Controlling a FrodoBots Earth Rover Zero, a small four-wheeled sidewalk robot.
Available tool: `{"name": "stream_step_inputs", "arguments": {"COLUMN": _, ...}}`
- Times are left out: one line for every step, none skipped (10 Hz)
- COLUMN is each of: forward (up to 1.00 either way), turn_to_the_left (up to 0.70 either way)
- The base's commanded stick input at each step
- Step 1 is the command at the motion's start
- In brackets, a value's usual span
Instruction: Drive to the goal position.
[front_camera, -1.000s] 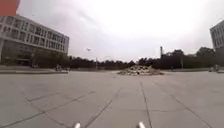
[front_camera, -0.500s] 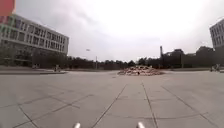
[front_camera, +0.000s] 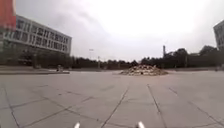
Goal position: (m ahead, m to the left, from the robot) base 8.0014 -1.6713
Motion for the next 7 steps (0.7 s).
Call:
{"name": "stream_step_inputs", "arguments": {"forward": 0.50, "turn_to_the_left": 0.21}}
{"name": "stream_step_inputs", "arguments": {"forward": 0.50, "turn_to_the_left": 0.08}}
{"name": "stream_step_inputs", "arguments": {"forward": 0.50, "turn_to_the_left": 0.00}}
{"name": "stream_step_inputs", "arguments": {"forward": 0.50, "turn_to_the_left": 0.00}}
{"name": "stream_step_inputs", "arguments": {"forward": 0.50, "turn_to_the_left": 0.00}}
{"name": "stream_step_inputs", "arguments": {"forward": 0.50, "turn_to_the_left": 0.00}}
{"name": "stream_step_inputs", "arguments": {"forward": 0.50, "turn_to_the_left": 0.00}}
